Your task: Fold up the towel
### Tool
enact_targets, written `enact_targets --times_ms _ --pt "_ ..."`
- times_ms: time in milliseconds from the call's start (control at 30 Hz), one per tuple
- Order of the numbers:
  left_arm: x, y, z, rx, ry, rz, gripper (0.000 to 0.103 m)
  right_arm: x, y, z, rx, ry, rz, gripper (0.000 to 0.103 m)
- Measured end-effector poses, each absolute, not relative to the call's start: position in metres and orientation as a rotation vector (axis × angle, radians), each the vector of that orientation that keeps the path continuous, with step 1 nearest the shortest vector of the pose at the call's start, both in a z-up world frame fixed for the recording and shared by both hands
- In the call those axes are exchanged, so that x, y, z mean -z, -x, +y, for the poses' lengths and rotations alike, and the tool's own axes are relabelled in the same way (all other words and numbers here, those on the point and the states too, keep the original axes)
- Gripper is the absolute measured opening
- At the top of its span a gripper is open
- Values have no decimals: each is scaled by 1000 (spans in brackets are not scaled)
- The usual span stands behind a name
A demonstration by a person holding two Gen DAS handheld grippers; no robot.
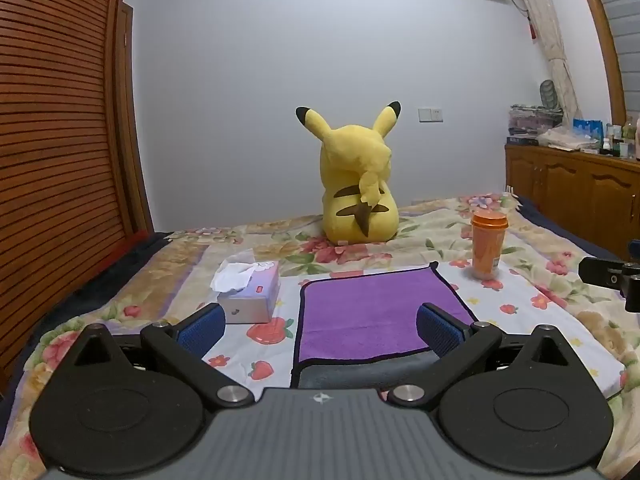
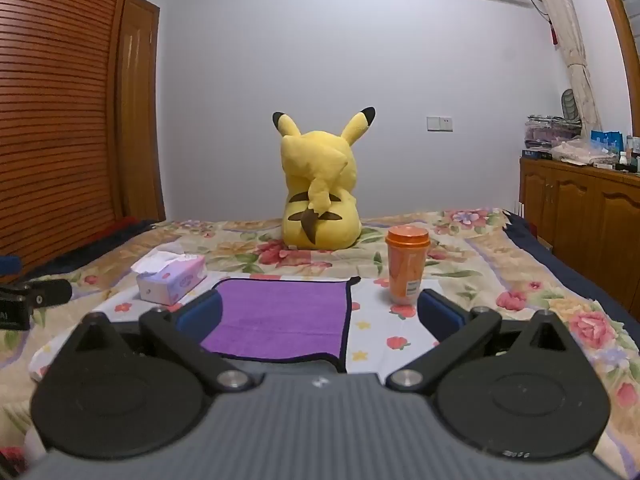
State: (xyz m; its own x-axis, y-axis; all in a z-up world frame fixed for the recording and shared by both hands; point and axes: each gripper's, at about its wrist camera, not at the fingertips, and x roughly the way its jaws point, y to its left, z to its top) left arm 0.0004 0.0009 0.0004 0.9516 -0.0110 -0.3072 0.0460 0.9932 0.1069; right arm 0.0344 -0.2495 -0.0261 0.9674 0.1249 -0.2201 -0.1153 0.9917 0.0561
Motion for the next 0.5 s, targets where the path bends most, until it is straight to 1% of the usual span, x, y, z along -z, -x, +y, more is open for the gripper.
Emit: enact_targets --times_ms 500 --pt "0 0 0 24 -124 303 103 26 -35 -249 -123 -43 234 103"
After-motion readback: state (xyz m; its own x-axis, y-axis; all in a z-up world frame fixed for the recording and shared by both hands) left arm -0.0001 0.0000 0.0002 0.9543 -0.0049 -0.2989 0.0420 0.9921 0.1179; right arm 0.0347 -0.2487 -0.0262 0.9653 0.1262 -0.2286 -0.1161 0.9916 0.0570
